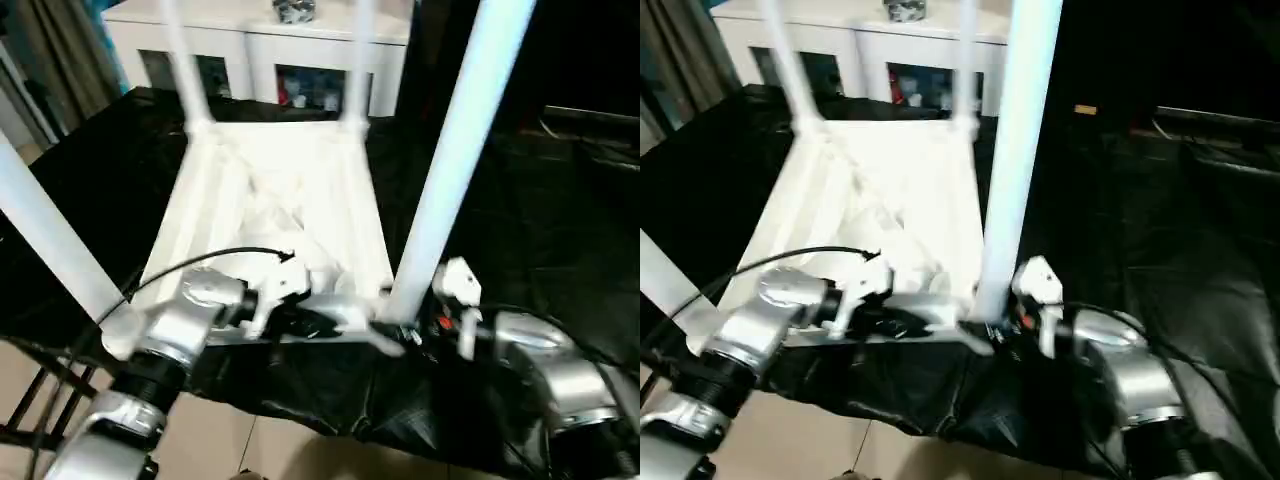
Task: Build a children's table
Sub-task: Rotate leg to tighten
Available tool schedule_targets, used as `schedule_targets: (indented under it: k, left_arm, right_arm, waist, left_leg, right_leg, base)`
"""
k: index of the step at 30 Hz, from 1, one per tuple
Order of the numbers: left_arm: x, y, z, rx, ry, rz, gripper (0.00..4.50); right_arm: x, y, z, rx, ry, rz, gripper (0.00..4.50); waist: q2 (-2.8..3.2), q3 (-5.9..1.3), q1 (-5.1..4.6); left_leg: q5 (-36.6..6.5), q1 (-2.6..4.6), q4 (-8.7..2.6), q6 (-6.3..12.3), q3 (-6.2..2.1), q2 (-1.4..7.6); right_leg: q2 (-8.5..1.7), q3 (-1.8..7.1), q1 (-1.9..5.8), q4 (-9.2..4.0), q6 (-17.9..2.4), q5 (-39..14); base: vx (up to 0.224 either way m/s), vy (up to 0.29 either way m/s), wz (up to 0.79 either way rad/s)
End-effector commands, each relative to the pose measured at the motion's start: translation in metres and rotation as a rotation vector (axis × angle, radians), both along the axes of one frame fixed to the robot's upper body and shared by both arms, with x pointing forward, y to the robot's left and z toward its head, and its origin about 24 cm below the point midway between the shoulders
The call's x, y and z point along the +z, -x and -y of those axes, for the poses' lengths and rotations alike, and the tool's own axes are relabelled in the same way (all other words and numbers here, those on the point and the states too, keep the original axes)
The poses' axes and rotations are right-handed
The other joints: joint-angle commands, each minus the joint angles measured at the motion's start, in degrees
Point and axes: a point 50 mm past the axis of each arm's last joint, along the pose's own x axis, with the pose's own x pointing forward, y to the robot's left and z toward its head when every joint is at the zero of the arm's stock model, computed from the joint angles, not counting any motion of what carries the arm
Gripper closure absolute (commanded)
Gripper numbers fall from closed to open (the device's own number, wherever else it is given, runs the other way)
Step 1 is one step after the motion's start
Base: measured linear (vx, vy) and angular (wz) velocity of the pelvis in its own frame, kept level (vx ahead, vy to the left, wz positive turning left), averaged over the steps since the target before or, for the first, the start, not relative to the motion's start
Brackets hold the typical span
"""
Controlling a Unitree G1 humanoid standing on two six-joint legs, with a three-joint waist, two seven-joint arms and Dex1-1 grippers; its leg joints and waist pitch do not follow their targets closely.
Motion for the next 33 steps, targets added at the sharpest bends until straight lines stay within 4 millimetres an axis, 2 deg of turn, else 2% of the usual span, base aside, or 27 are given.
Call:
schedule_targets:
  k: [1, 4, 5, 6, 9, 12, 16, 19, 21, 23, 24, 26, 27, 28, 29, 31, 33]
  left_arm:
    - [0.008, -0.004, 0.004, -0.044, 0.039, 0.004, 4.50]
    - [0.008, -0.005, 0.003, -0.056, 0.034, -0.004, 4.50]
    - [0.007, -0.007, 0.003, -0.053, 0.032, -0.002, 4.50]
    - [0.007, -0.007, 0.002, -0.053, 0.031, -0.001, 4.50]
    - [0.007, -0.008, 0.002, -0.055, 0.032, -0.002, 4.50]
    - [0.007, -0.008, 0.002, -0.058, 0.038, -0.009, 4.50]
    - [0.006, -0.008, 0.001, -0.048, 0.039, -0.011, 4.50]
    - [0.002, -0.011, 0.002, 0.037, 0.018, 0.013, 4.50]
    - [0.001, -0.014, 0.007, 0.111, 0.023, 0.025, 4.50]
    - [0.001, -0.015, 0.010, 0.146, 0.031, 0.032, 4.50]
    - [0.000, -0.016, 0.018, 0.196, 0.038, 0.048, 4.50]
    - [-0.003, -0.015, 0.030, 0.254, 0.051, 0.060, 4.50]
    - [-0.006, -0.015, 0.042, 0.302, 0.054, 0.073, 4.50]
    - [-0.006, -0.015, 0.042, 0.302, 0.054, 0.073, 4.50]
    - [-0.007, -0.015, 0.046, 0.322, 0.056, 0.079, 4.50]
    - [-0.008, -0.016, 0.053, 0.360, 0.063, 0.083, 4.50]
    - [-0.008, -0.016, 0.062, 0.385, 0.071, 0.094, 4.50]
  right_arm:
    - [0.002, 0.000, -0.005, 0.113, -0.010, -0.034, 1.51]
    - [0.003, -0.001, -0.006, 0.150, -0.008, -0.042, 1.59]
    - [0.003, -0.002, -0.007, 0.165, -0.007, -0.047, 1.91]
    - [0.003, -0.003, -0.008, 0.174, -0.007, -0.052, 2.00]
    - [0.003, -0.003, -0.008, 0.184, -0.012, -0.058, 2.05]
    - [0.003, -0.002, -0.011, 0.198, -0.028, -0.068, 2.33]
    - [0.000, -0.001, -0.011, 0.173, -0.036, -0.070, 2.40]
    - [-0.005, -0.006, -0.012, 0.010, -0.045, -0.040, 2.41]
    - [-0.011, -0.010, -0.014, -0.129, -0.032, -0.019, 2.43]
    - [-0.014, -0.012, -0.016, -0.195, -0.021, -0.007, 2.45]
    - [-0.019, -0.013, -0.019, -0.301, -0.005, -0.005, 2.45]
    - [-0.028, -0.014, -0.025, -0.435, 0.017, -0.012, 2.49]
    - [-0.036, -0.015, -0.033, -0.551, 0.027, -0.033, 2.51]
    - [-0.036, -0.015, -0.033, -0.551, 0.027, -0.033, 2.52]
    - [-0.038, -0.015, -0.035, -0.585, 0.036, -0.036, 2.52]
    - [-0.042, -0.017, -0.039, -0.662, 0.045, -0.046, 2.53]
    - [-0.042, -0.019, -0.045, -0.725, 0.026, -0.062, 2.53]
  waist:
    - [-0.78, -3.15, 0.24]
    - [-0.99, -3.18, 0.55]
    - [-0.89, -3.23, 0.64]
    - [-0.88, -3.25, 0.76]
    - [-1.02, -3.21, 0.96]
    - [-1.02, -3.09, 1.10]
    - [-1.04, -3.04, 1.28]
    - [-0.96, -2.96, 1.26]
    - [-1.00, -2.84, 1.00]
    - [-1.03, -2.68, 0.53]
    - [-0.98, -2.55, -0.02]
    - [-1.05, -2.46, -0.48]
    - [-1.06, -2.43, -0.81]
    - [-1.07, -2.38, -0.93]
    - [-0.81, -2.32, -1.01]
    - [-0.86, -2.28, -1.36]
    - [-0.76, -2.35, -1.57]
  left_leg:
    - [-9.99, 0.62, -3.14, 5.65, -0.99, 3.10]
    - [-9.60, 0.64, -3.08, 5.55, -1.03, 3.31]
    - [-9.39, 0.65, -3.01, 5.72, -1.02, 3.22]
    - [-9.26, 0.67, -3.01, 5.62, -1.03, 3.29]
    - [-9.28, 0.62, -3.04, 5.39, -1.06, 3.31]
    - [-10.49, 0.69, -3.14, 4.64, -1.11, 3.35]
    - [-11.41, 0.72, -3.22, 3.98, -1.14, 3.33]
    - [-11.66, 0.71, -3.35, 3.51, -1.19, 3.37]
    - [-12.94, 0.73, -3.56, 2.43, -1.33, 3.25]
    - [-14.86, 0.73, -3.80, 1.35, -1.51, 3.15]
    - [-16.50, 0.80, -4.04, 0.26, -1.68, 3.25]
    - [-17.12, 0.68, -4.18, -0.29, -1.79, 3.20]
    - [-18.73, 0.98, -4.24, -0.76, -1.81, 3.09]
    - [-18.87, 1.03, -4.24, -0.85, -1.77, 3.08]
    - [-19.47, 1.11, -4.23, -0.94, -1.77, 2.98]
    - [-20.84, 1.27, -4.27, -0.78, -1.87, 2.85]
    - [-20.82, 1.16, -4.38, -0.39, -1.96, 2.76]
  right_leg:
    - [-3.33, 2.28, 2.79, -3.36, -15.41, -7.04]
    - [-3.50, 2.35, 2.80, -3.21, -15.59, -6.36]
    - [-3.44, 2.29, 2.75, -3.15, -15.71, -6.33]
    - [-3.47, 2.30, 2.76, -3.12, -15.87, -6.15]
    - [-3.55, 2.29, 2.81, -3.06, -15.71, -6.51]
    - [-3.59, 2.32, 2.72, -3.32, -14.99, -9.22]
    - [-3.62, 2.38, 2.68, -3.46, -14.43, -10.76]
    - [-3.62, 2.43, 2.55, -3.54, -14.05, -11.11]
    - [-3.70, 2.43, 2.50, -3.80, -13.50, -13.34]
    - [-3.72, 2.36, 2.51, -4.16, -12.35, -17.08]
    - [-3.75, 2.41, 2.28, -4.42, -11.33, -19.59]
    - [-3.76, 2.45, 2.31, -4.57, -10.72, -20.70]
    - [-3.66, 2.40, 2.01, -4.95, -9.86, -22.44]
    - [-3.66, 2.48, 1.89, -5.07, -9.65, -22.77]
    - [-3.64, 2.49, 1.74, -5.17, -9.44, -23.57]
    - [-3.61, 2.48, 1.63, -5.70, -8.03, -26.54]
    - [-3.55, 2.40, 1.75, -5.85, -7.47, -26.60]
  base:
    - [0.000, 0.000, 0.00]
    - [0.000, 0.000, 0.00]
    - [0.000, 0.000, 0.00]
    - [0.000, 0.000, 0.00]
    - [0.000, 0.000, 0.00]
    - [0.000, 0.000, 0.00]
    - [0.000, 0.000, 0.00]
    - [0.000, 0.000, 0.00]
    - [0.000, 0.000, 0.00]
    - [0.000, 0.000, 0.00]
    - [0.000, 0.000, 0.00]
    - [0.000, 0.000, 0.00]
    - [0.000, 0.000, 0.00]
    - [0.000, 0.000, 0.00]
    - [0.000, 0.000, 0.00]
    - [0.000, 0.000, 0.00]
    - [0.000, 0.000, 0.00]
